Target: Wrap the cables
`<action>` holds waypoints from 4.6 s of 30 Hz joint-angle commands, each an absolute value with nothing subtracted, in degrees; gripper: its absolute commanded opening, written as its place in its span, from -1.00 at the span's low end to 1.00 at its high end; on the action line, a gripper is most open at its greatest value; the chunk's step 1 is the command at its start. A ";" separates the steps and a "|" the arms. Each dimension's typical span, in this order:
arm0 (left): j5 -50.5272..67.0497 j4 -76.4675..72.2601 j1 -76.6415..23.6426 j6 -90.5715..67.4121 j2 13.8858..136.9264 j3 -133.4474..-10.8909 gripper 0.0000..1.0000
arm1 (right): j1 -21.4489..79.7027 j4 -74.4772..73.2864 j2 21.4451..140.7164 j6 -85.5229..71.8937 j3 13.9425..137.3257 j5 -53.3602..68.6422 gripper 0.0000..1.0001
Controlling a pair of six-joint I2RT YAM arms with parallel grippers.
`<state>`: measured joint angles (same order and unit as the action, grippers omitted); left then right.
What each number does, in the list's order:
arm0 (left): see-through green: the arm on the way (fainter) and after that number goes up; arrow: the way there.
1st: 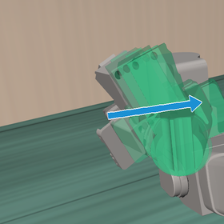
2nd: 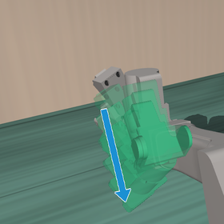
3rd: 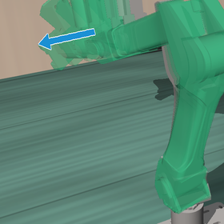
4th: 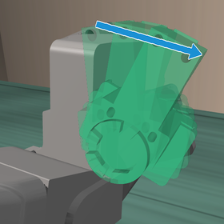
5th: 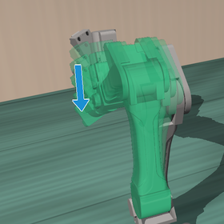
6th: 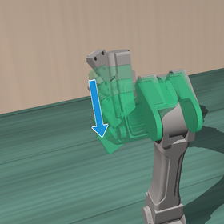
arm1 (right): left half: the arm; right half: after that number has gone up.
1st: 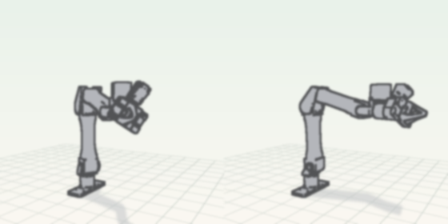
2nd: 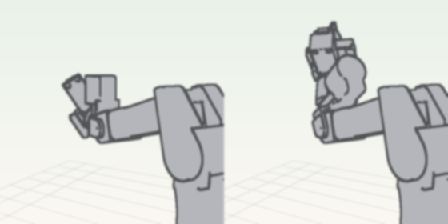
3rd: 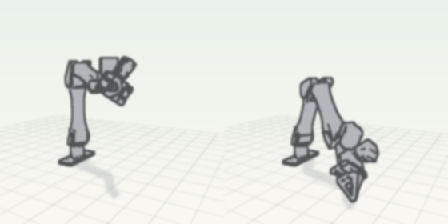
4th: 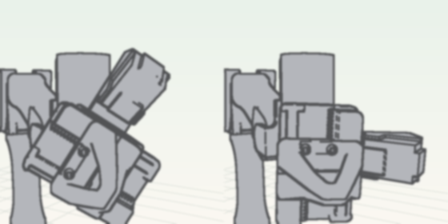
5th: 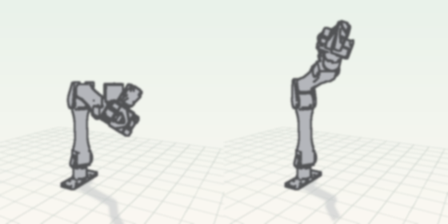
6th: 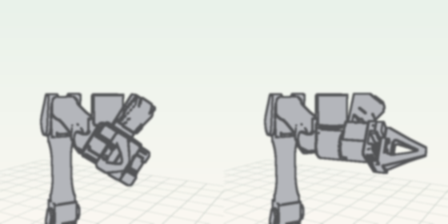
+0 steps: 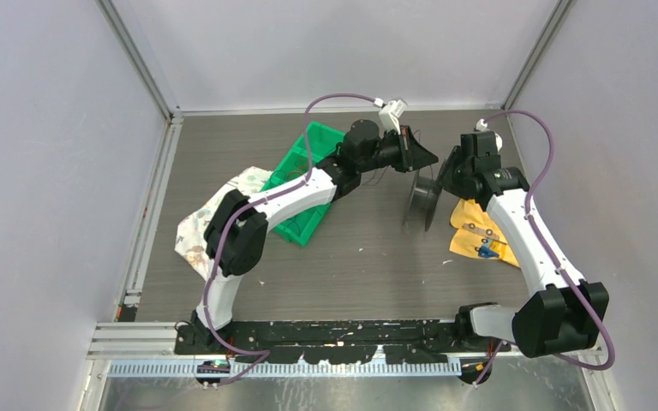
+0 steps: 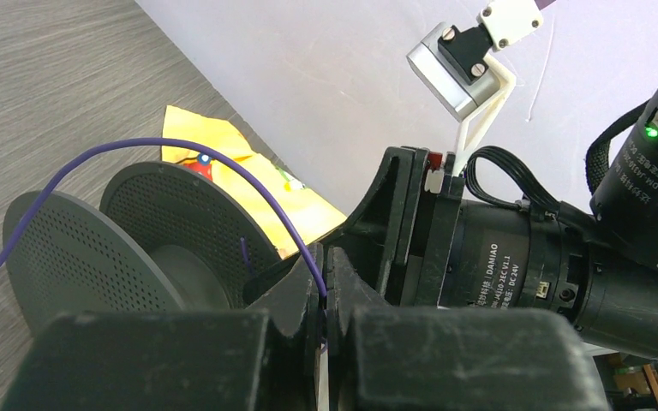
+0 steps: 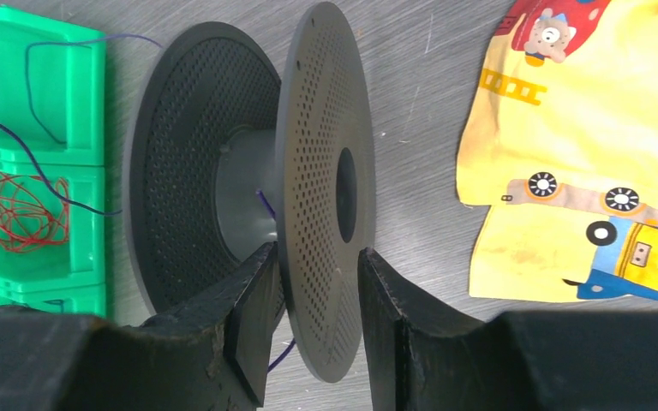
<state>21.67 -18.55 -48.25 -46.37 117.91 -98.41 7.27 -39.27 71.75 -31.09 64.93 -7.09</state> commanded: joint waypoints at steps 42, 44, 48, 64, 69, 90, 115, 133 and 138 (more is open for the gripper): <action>24.28 -15.65 -45.73 -48.34 116.05 -101.86 0.24 | 13.80 -45.10 74.14 -23.49 71.64 -15.84 -0.99; 24.30 -15.14 -44.54 -48.72 114.06 -101.64 0.31 | 13.73 -45.94 74.24 -23.89 72.72 -15.98 -0.99; 23.03 -19.20 -40.84 -53.70 108.64 -96.48 0.43 | 13.75 -44.37 71.20 -25.13 73.49 -17.66 -0.99; 43.27 -8.76 -24.18 -43.91 96.01 -85.05 0.64 | 13.84 -34.00 59.55 -21.40 73.29 -2.92 -0.99; 45.25 -4.03 -24.17 -31.98 92.14 -80.27 0.52 | 14.04 -37.52 61.22 -23.21 82.57 -11.17 -0.99; 26.52 -19.53 -34.85 -1.13 91.48 -61.74 0.62 | 14.05 -49.73 62.69 -15.09 114.61 -24.29 -0.99; 19.38 -12.22 -45.77 20.36 96.46 -60.97 0.71 | 14.02 -55.25 66.50 -18.38 116.71 -24.62 -0.99; 3.26 -39.65 -48.40 20.45 108.36 -58.30 0.64 | 14.06 -54.92 66.87 -19.08 116.37 -21.15 -0.99; 5.18 -40.14 -48.43 18.48 109.82 -60.46 0.60 | 14.06 -54.93 66.63 -19.48 115.62 -20.41 -0.99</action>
